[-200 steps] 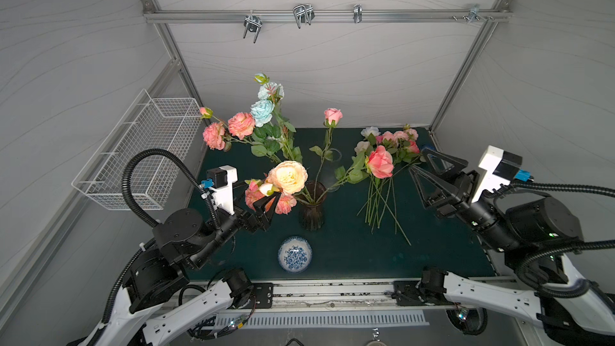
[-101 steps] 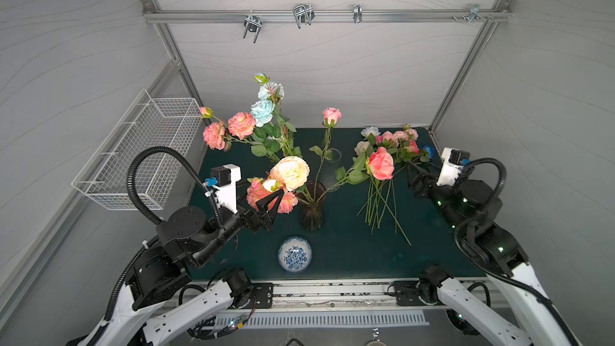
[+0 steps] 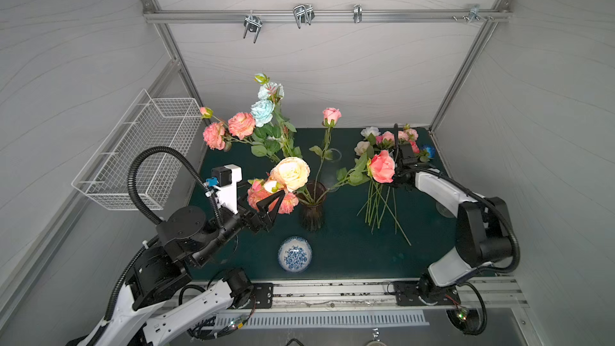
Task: Arrange flowers in a vase
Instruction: Pick up the flower from the flowers.
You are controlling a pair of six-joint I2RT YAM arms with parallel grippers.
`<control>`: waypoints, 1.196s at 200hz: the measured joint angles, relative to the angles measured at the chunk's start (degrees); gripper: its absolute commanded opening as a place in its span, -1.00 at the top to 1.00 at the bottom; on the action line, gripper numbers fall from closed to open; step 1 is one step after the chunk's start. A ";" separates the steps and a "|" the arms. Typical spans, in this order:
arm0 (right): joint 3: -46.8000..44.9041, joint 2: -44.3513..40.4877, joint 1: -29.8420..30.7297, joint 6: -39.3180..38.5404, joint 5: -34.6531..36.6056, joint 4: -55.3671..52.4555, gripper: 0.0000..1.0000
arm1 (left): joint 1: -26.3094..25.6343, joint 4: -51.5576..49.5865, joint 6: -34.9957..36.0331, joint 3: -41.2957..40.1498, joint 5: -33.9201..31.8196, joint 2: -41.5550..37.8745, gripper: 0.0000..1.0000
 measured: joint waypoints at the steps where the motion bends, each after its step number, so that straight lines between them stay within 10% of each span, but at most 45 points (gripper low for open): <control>1: 0.22 0.31 0.04 -0.07 0.04 -0.07 -0.01 | 0.00 0.00 0.00 0.00 0.02 0.00 -0.99; 116: 23.71 23.45 0.90 -8.50 6.45 -5.49 0.31 | 0.00 0.00 -0.02 0.00 1.49 0.00 -0.99; 239: 22.49 21.38 2.73 -10.23 11.56 -6.91 1.00 | 0.00 -0.02 0.02 0.00 1.51 0.79 -0.99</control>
